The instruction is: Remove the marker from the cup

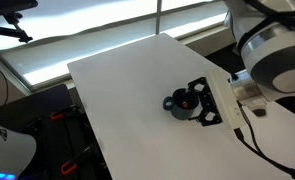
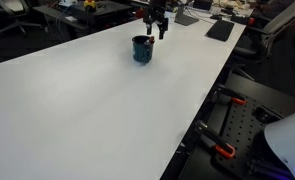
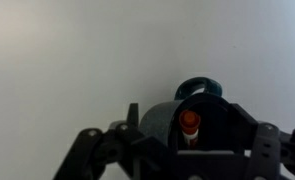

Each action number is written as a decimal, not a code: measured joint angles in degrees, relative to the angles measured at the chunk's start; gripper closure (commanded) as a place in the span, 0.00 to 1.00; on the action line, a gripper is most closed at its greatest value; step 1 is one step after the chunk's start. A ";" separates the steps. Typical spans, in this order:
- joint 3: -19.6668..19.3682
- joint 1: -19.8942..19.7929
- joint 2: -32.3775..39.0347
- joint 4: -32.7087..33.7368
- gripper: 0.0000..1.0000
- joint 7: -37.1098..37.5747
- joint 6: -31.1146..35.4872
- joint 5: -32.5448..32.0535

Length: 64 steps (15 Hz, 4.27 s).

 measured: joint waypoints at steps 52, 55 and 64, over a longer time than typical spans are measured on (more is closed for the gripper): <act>0.45 -0.22 0.11 1.06 1.00 -0.31 0.45 -0.30; 0.45 -0.22 0.12 1.06 0.87 -0.32 0.45 -0.32; 0.45 -0.21 0.13 1.10 0.12 -0.39 0.83 -1.47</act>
